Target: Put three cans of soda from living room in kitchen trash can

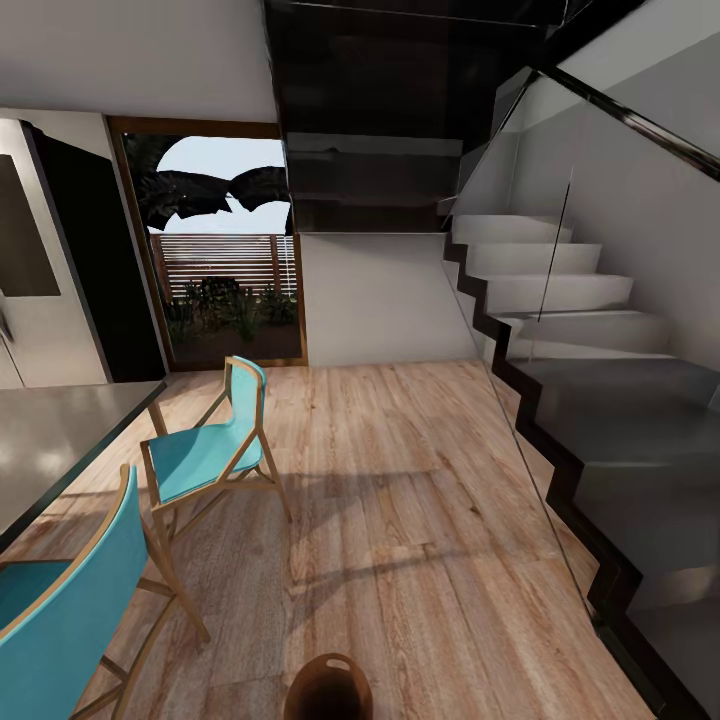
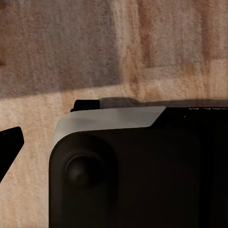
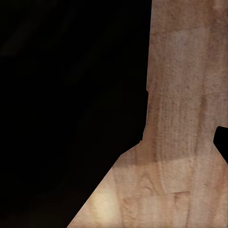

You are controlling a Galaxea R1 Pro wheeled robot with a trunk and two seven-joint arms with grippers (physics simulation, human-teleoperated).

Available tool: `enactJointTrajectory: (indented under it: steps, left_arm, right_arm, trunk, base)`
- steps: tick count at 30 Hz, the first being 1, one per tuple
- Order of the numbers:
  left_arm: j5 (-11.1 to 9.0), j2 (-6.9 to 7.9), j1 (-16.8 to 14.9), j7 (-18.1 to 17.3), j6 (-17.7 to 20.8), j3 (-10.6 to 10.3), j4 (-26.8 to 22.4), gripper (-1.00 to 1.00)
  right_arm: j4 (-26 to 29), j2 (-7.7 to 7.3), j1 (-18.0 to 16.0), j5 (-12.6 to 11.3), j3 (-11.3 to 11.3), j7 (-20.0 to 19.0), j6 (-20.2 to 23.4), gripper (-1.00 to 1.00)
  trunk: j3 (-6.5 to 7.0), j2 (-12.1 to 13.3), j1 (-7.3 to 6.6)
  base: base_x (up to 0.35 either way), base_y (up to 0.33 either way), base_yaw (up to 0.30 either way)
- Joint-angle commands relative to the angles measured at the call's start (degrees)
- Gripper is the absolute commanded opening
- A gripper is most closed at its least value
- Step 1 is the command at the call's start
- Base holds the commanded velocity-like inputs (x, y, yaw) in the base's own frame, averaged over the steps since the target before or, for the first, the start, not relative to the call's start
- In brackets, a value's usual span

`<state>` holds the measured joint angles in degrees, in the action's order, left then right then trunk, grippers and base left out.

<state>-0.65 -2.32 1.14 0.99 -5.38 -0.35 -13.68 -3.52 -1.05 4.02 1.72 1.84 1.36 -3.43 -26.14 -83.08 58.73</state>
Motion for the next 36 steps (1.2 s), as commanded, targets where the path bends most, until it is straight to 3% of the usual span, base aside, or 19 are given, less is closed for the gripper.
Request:
enactJointTrajectory:
  steps: [1, 36]
  left_arm:
    - [0.0, 0.0, 0.0, 0.0, 0.0, 0.0, 0.0, 1.0]
    - [0.0, 0.0, 0.0, 0.0, 0.0, 0.0, 0.0, 1.0]
  right_arm:
    - [0.0, 0.0, 0.0, 0.0, 0.0, 0.0, 0.0, 1.0]
    - [0.0, 0.0, 0.0, 0.0, 0.0, 0.0, 0.0, 1.0]
  trunk:
    - [0.0, 0.0, 0.0]
    - [0.0, 0.0, 0.0]
  base:
    - [0.0, 0.0, 0.0]
    - [0.0, 0.0, 0.0]
